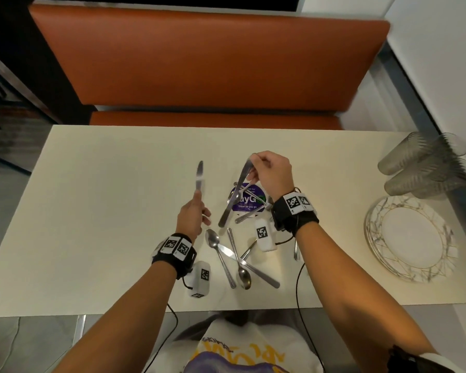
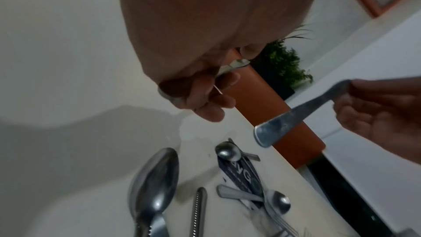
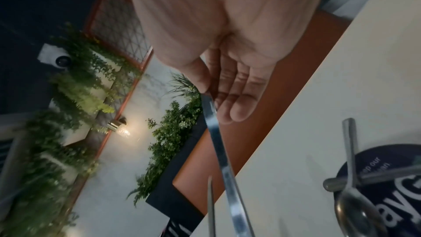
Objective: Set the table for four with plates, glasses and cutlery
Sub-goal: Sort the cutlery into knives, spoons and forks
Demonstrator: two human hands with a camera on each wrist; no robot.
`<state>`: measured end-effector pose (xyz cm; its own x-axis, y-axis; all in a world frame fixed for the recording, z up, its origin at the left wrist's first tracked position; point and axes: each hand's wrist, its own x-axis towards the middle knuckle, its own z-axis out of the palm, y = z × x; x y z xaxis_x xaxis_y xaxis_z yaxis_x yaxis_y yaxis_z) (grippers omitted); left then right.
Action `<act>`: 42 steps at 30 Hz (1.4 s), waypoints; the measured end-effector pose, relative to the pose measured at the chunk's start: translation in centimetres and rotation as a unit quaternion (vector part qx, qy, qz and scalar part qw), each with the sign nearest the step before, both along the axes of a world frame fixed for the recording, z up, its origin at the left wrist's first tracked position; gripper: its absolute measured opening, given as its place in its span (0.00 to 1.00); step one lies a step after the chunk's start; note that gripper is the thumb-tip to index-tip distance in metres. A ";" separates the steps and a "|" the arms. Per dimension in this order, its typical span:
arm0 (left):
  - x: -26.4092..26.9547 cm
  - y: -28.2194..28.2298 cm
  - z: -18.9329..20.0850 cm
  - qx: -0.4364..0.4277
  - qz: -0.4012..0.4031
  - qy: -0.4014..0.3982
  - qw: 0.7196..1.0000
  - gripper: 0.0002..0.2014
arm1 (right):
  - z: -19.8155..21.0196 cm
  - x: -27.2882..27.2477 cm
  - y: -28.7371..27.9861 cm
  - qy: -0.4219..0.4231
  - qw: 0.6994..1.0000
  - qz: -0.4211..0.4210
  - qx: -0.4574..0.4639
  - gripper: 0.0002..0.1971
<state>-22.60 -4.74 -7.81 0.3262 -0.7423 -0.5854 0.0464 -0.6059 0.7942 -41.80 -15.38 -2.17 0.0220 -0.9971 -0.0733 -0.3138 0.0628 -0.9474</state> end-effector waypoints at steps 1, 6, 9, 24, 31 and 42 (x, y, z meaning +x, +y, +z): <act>-0.6 -0.2 0.3 -0.002 -0.017 0.003 1.000 0.29 | 0.2 0.4 0.3 0.004 1.000 0.008 0.009 0.10; -3.5 -0.9 1.0 -0.014 -0.126 0.041 0.991 0.35 | -0.3 2.1 1.5 0.019 0.998 0.020 0.052 0.10; -4.7 -0.9 1.0 -0.012 -0.133 0.080 0.988 0.32 | -1.1 2.5 1.5 0.070 0.997 0.008 0.036 0.10; -5.0 0.0 1.3 -0.044 -0.119 0.037 0.991 0.28 | -2.6 1.3 -0.2 0.121 0.988 0.092 -0.007 0.16; -4.6 0.1 1.1 -0.029 -0.139 0.028 0.990 0.31 | -2.2 2.4 -0.8 0.160 0.983 0.085 -0.012 0.08; -2.5 1.8 -2.3 -0.009 -0.098 -0.045 0.994 0.28 | -4.3 2.4 3.2 0.183 0.975 0.112 0.059 0.12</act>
